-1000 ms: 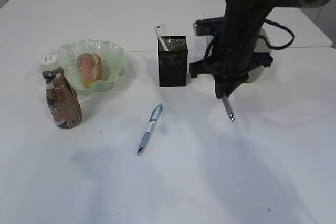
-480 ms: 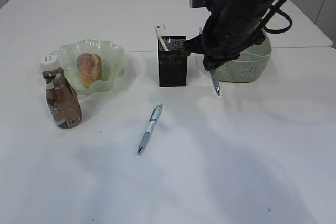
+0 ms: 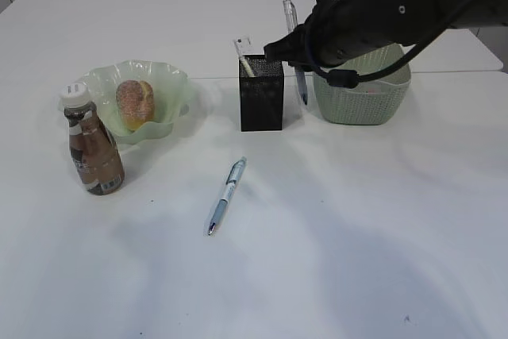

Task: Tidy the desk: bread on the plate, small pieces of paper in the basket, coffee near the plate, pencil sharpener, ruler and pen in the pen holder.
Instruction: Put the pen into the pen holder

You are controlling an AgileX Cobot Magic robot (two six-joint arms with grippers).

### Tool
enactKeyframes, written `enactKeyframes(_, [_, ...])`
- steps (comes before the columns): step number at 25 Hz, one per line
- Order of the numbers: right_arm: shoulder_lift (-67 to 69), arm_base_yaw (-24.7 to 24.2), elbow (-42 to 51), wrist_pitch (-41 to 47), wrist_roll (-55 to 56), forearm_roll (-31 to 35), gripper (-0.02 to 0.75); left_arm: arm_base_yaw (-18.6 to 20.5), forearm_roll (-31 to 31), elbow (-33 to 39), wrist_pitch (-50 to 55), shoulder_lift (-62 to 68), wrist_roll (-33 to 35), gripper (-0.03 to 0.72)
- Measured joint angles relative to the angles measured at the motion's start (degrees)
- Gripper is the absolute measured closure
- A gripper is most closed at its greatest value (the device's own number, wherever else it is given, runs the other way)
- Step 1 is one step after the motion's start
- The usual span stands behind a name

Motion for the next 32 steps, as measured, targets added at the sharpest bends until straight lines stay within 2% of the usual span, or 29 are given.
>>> enactKeyframes(11, [2.6,0.0,0.08,-22.77,0.0,-7.87,0.645,0.0,1.5,0.0,-1.88,0.04,0.0,0.385])
enactKeyframes(17, [6.19,0.0,0.08,-29.77,-0.61,-8.5,0.646,0.0,1.74,0.0,-2.56,0.04,0.0,0.384])
enactKeyframes(32, [12.25,-2.2,-7.51,-32.9,-2.71,-8.54,0.646,0.0,1.86,0.0,-4.88,0.58,0.0,0.386])
